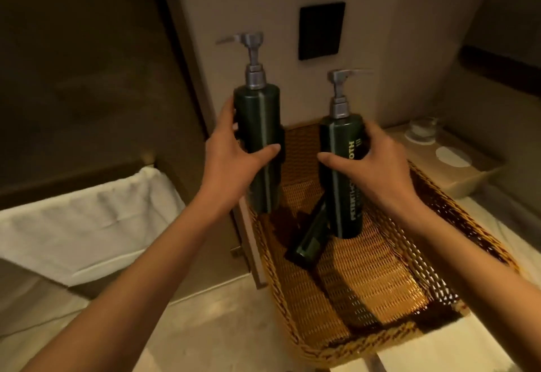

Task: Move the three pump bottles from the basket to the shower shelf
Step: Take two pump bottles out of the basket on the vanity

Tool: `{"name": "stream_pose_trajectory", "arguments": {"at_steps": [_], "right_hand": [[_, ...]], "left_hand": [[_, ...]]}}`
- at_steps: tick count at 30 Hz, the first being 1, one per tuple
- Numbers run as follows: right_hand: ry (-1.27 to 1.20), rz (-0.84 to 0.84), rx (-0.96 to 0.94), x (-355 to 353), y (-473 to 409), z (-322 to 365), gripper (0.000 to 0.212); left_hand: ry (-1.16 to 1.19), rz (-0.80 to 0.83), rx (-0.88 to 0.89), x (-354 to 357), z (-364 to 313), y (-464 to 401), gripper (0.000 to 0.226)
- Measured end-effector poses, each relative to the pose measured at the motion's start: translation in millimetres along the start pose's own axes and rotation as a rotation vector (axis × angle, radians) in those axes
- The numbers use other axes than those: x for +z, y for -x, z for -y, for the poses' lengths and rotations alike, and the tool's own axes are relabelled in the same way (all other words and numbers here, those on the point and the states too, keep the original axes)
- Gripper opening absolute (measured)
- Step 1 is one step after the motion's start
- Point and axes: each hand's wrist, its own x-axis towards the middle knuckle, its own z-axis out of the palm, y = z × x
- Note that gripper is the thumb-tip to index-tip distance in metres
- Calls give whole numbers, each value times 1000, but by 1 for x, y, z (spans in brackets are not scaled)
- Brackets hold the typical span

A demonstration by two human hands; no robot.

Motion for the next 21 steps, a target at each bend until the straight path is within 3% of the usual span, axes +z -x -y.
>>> {"name": "stream_pose_trajectory", "arguments": {"at_steps": [3, 7, 16, 21], "right_hand": [[-79, -54, -132, 0, 1, 46, 57], [-192, -57, -277, 13, 2, 104, 57], [-285, 157, -450, 125, 56, 210, 60], [-343, 349, -565, 209, 100, 307, 59]], "left_hand": [[27, -137, 11, -40, -19, 12, 91], [47, -275, -4, -95, -28, 37, 90], [-89, -580, -79, -227, 18, 146, 91], [-172, -756, -137, -337, 38, 223, 87]]}}
